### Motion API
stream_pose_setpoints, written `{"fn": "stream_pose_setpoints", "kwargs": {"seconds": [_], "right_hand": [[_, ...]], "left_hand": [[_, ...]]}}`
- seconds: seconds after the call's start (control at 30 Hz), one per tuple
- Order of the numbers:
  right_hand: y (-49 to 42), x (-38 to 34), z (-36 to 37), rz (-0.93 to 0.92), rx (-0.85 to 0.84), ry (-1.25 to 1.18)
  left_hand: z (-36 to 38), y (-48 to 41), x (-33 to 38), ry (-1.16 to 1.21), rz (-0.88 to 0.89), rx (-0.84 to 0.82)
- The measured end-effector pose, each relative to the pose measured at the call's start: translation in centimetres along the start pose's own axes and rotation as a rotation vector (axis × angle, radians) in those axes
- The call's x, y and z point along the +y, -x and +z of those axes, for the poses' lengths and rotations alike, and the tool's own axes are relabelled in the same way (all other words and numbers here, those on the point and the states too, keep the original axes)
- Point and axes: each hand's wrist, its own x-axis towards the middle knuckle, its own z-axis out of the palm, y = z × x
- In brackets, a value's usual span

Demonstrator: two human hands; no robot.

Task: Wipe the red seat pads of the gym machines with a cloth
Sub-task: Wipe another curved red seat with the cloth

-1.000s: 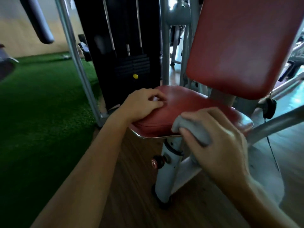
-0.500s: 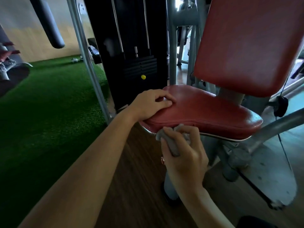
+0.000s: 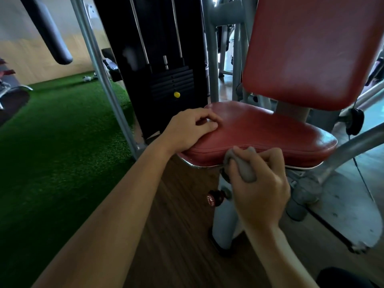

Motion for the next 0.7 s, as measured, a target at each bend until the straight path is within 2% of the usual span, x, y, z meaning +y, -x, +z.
{"fn": "stream_pose_setpoints", "kwargs": {"seconds": [0.07, 0.2, 0.23, 0.37, 0.43, 0.57, 0.63, 0.7], "right_hand": [[0.7, -1.5, 0.8, 0.049, 0.020, -0.003], [2.7, -3.4, 1.9, -0.152, -0.106, 0.021], [2.3, -2.6, 1.6, -0.145, -0.103, 0.016], [1.0, -0.6, 1.0, 0.070, 0.042, 0.014], [1.6, -1.0, 1.6, 0.042, 0.050, 0.027], [0.9, 0.9, 0.5, -0.164, -0.059, 0.052], [0.1, 2.4, -0.8, -0.145, -0.040, 0.079], [-0.2, 3.3, -1.8, -0.043, 0.034, 0.095]], "left_hand": [[0.1, -0.1, -0.1, -0.002, 0.000, 0.013], [0.1, -0.2, 0.1, 0.003, -0.021, 0.004], [0.1, -0.2, 0.1, 0.013, -0.025, -0.003], [-0.1, 0.0, 0.3, 0.023, -0.019, -0.008], [0.0, 0.0, 0.3, 0.024, -0.016, -0.007], [0.0, 0.0, 0.1, 0.030, -0.019, 0.005], [0.0, 0.0, 0.0, 0.030, -0.017, 0.020], [0.1, 0.0, 0.0, 0.024, -0.016, 0.035]]}}
